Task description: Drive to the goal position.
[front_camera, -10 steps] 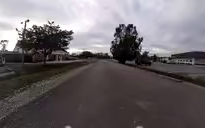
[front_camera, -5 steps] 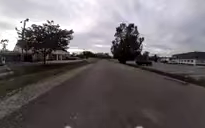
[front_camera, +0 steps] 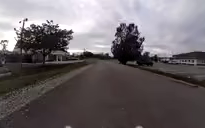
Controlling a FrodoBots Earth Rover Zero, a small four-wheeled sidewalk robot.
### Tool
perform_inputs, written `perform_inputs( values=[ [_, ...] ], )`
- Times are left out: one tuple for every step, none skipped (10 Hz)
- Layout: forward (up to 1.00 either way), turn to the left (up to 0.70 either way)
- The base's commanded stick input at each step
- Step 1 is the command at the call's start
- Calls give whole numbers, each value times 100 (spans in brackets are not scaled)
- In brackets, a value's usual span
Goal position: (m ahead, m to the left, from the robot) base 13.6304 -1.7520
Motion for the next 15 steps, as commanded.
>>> perform_inputs(
  values=[
    [70, 0],
    [70, -35],
    [70, -19],
    [70, -3],
    [70, 0],
    [70, 0],
    [70, 0],
    [70, 0],
    [70, -10],
    [70, -33],
    [70, -10],
    [70, 0],
    [70, 0],
    [70, 0],
    [70, 0]
  ],
)
